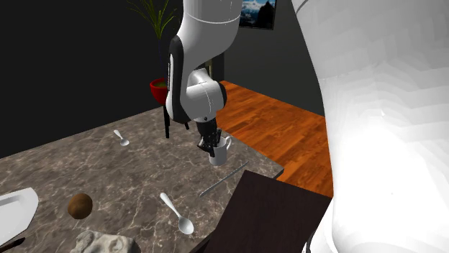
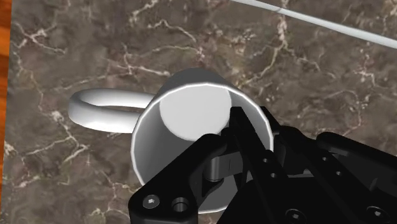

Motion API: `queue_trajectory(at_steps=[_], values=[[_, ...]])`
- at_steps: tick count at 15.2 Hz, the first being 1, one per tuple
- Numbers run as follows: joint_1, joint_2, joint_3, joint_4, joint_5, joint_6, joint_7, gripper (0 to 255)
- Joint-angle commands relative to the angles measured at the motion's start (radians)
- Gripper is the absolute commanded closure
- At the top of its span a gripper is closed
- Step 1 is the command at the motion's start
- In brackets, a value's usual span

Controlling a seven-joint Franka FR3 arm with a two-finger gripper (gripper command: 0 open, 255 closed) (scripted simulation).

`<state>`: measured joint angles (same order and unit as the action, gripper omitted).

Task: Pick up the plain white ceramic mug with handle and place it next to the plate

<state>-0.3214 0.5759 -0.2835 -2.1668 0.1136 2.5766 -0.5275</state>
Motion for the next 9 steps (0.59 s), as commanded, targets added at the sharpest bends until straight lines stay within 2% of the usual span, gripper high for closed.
queue_trajectory(at_steps=[1, 4, 9], values=[[0.000, 0.000, 0.000, 0.000, 0.000, 0.000, 0.000, 255], [0.000, 0.000, 0.000, 0.000, 0.000, 0.000, 0.000, 255], [0.016, -0.064, -0.020, -0.017, -0.021, -0.047, 0.010, 255]])
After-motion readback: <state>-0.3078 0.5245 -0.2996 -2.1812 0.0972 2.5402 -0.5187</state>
